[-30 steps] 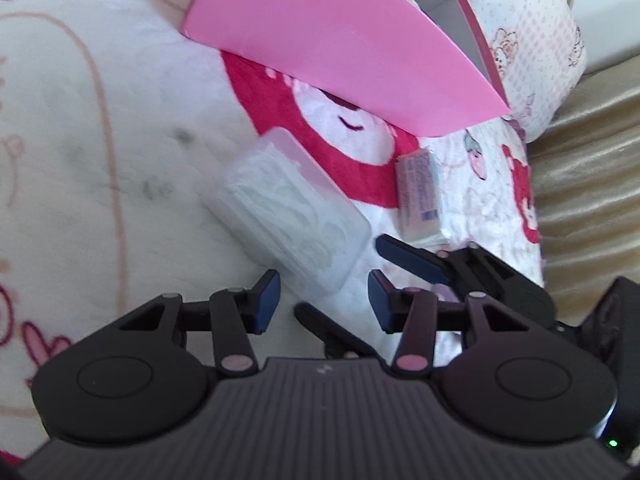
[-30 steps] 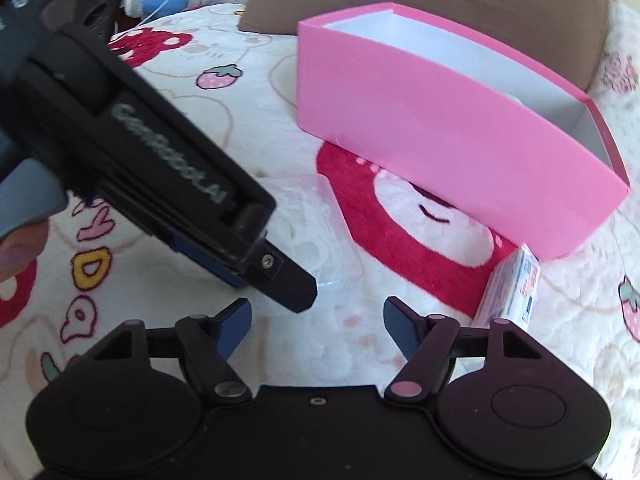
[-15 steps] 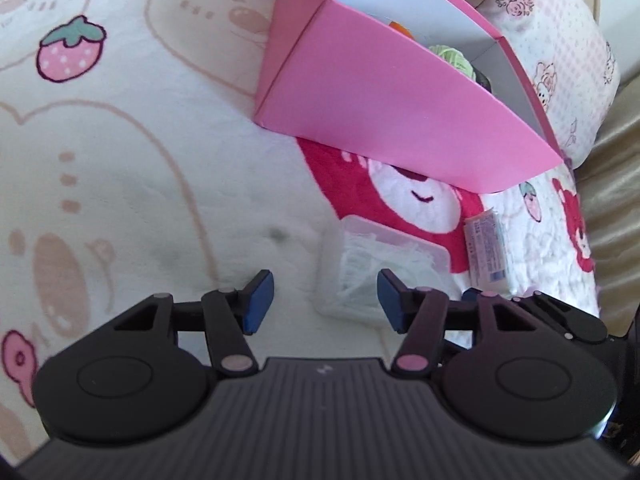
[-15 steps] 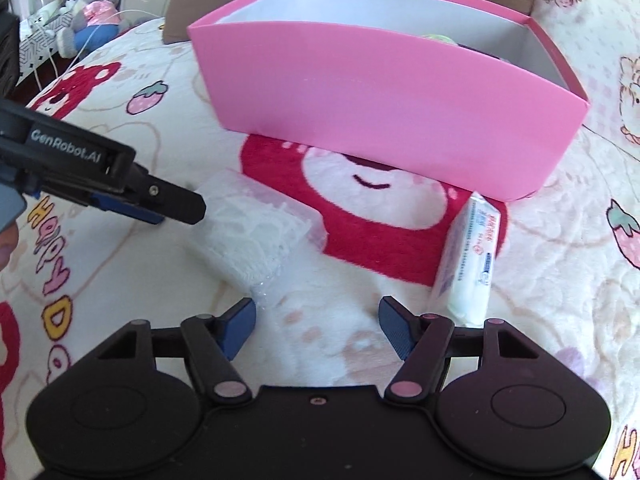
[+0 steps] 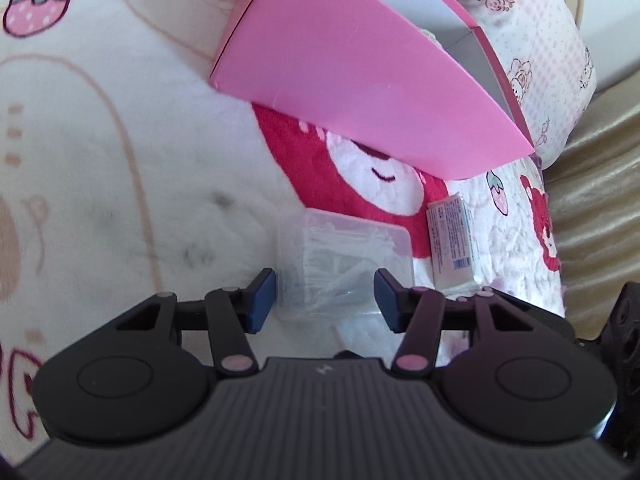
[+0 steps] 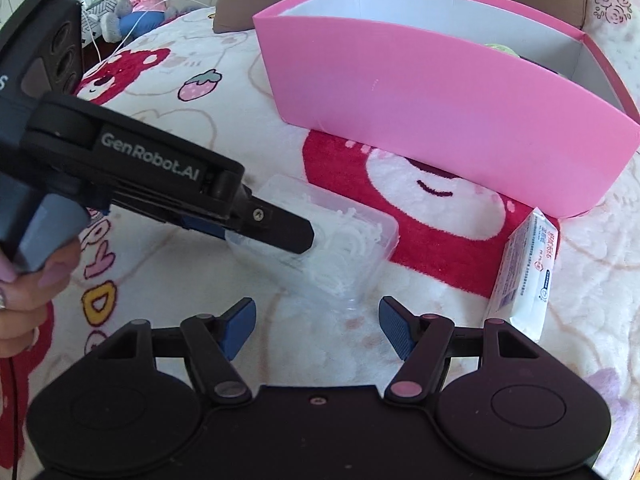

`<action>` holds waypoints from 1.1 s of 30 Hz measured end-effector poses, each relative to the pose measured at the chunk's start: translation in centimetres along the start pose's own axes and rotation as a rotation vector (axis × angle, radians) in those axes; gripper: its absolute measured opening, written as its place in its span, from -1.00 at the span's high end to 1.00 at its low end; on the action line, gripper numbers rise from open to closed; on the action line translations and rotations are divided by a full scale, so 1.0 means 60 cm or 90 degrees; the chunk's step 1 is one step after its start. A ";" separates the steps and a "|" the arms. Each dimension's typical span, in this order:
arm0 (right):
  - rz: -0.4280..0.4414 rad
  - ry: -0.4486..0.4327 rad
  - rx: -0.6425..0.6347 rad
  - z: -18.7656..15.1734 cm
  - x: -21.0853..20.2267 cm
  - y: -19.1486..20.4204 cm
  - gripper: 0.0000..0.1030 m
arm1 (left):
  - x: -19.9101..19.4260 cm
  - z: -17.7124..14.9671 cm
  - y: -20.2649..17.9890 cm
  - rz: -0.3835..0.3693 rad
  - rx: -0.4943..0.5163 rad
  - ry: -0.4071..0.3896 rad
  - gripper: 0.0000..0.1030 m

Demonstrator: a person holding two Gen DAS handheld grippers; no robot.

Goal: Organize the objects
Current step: 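Lower the open left tool over the clear floss-pick case, then close the left tool on the clear floss-pick case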

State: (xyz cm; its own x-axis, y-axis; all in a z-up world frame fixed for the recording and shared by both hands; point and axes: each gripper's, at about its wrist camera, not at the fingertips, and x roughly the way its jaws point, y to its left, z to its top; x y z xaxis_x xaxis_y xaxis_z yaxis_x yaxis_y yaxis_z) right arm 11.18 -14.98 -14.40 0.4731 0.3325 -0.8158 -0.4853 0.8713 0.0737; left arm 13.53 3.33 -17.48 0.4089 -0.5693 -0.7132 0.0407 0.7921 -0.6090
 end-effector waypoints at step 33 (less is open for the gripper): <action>0.000 0.005 0.028 -0.002 0.023 0.009 -0.71 | -0.018 -0.008 -0.004 0.027 0.002 -0.008 0.32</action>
State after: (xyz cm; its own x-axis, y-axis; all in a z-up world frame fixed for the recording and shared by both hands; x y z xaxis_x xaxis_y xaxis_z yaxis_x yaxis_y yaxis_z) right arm 11.47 -14.12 -15.56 0.4667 0.3303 -0.8205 -0.4526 0.8862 0.0993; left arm 12.65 3.65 -16.70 0.4222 -0.5323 -0.7338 0.0261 0.8162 -0.5771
